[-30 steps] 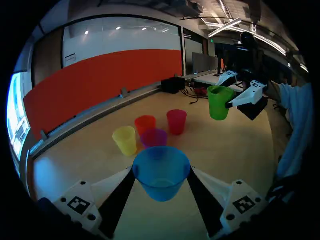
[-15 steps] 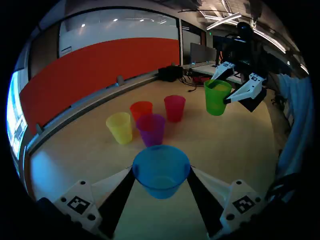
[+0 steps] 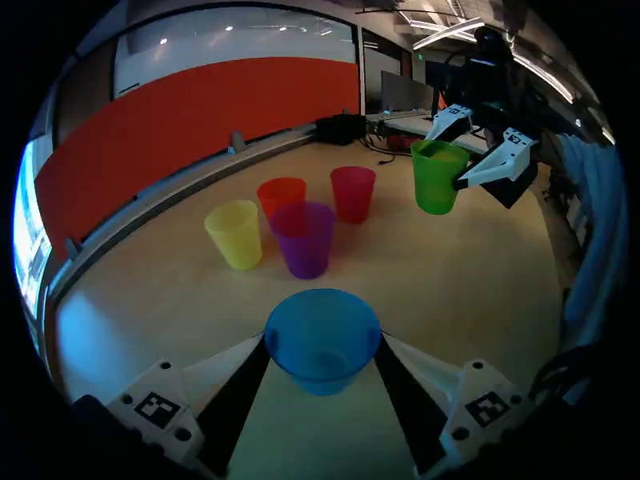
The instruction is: Pour water
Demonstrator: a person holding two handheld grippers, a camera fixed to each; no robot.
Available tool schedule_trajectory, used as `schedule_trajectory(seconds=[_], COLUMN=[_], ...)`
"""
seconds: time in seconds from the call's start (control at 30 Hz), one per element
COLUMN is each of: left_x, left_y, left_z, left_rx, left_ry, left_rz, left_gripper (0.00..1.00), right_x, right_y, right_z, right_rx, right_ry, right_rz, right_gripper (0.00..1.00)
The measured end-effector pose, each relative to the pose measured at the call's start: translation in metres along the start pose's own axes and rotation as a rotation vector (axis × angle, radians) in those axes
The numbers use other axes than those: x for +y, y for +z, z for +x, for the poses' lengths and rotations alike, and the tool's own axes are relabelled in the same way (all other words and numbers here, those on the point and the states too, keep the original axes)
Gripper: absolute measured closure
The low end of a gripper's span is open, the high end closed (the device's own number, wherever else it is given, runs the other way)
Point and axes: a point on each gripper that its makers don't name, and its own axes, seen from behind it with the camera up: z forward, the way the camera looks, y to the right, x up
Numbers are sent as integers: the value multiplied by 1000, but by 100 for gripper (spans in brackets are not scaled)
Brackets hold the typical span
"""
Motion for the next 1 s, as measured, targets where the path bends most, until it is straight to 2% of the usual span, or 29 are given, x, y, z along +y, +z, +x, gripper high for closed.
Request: schedule_trajectory(seconds=[0.4,0.67,0.8,1.0], left_x=[-6,-5,-3,-5], left_y=[9,10,10,6], left_z=[-6,-14,-18,-24], left_rx=[-7,-34,-56,-73], left_ry=[-18,-15,-29,-47], left_rz=[2,3,-5,-1], left_gripper=[12,12,4,4], right_x=[2,3,2,0], right_y=[6,9,11,16], right_z=[-5,-8,-9,-15], right_rx=[-12,-14,-14,-20], right_ry=[2,3,5,4], right_rz=[-1,0,1,2], right_gripper=[11,11,11,11])
